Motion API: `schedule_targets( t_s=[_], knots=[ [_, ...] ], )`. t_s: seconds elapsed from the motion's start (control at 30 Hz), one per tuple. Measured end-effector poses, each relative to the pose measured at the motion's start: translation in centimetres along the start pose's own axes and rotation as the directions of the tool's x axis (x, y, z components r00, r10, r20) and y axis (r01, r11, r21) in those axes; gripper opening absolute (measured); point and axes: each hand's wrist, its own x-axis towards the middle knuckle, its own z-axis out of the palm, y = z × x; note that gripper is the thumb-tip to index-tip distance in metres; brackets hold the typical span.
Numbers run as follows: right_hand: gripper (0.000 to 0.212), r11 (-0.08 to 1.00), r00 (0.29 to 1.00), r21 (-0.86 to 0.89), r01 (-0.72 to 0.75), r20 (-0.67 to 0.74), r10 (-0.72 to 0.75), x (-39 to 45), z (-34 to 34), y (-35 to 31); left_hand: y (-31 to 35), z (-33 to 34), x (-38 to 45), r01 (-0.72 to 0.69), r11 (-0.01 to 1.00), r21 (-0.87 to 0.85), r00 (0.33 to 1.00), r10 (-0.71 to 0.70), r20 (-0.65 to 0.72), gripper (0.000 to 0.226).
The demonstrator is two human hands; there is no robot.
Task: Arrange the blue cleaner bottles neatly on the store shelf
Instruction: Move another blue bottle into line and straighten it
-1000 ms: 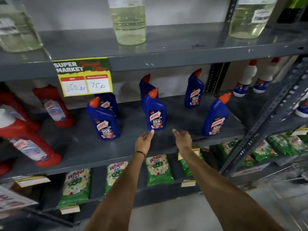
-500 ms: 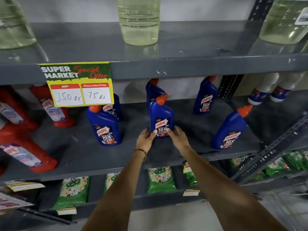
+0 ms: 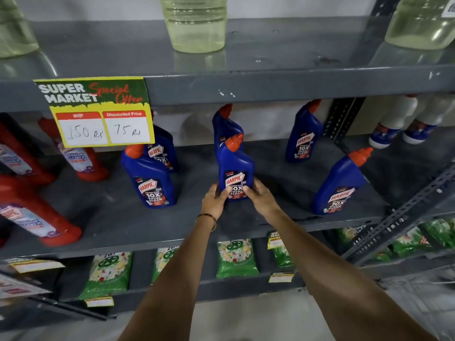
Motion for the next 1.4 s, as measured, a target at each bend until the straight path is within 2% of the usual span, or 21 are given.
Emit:
schedule_targets(
  t_s=[0.4, 0.77, 1.07, 1.4],
  knots=[
    [0.04, 0.996, 0.997, -0.059, 0.062, -0.036, -0.064, -6.2, 0.5, 1.2, -1.3, -0.9, -5.9, -0.046, 0.998, 0.045, 0.998, 0.044, 0.045, 0.038],
    [0.031, 0.995, 0.997, -0.089, 0.042, -0.056, -0.047, -7.3, 0.1, 1.1, -1.4, -0.6, -6.7, -0.026, 0.999, 0.042, 0.997, 0.023, 0.071, 0.045],
    [0.036, 0.989, 0.996, -0.133, 0.058, -0.064, -0.067, -7.5, -0.1, 0.7, -1.4, -0.3, -6.6, -0.031, 0.999, 0.023, 0.997, 0.029, 0.071, 0.044],
    [0.035, 0.99, 1.0, -0.137, -0.011, -0.015, 0.009, -7.6, -0.5, 0.3, -1.4, -0.1, -6.6, -0.032, 0.997, 0.07, 0.998, 0.027, 0.06, 0.045]
  ],
)
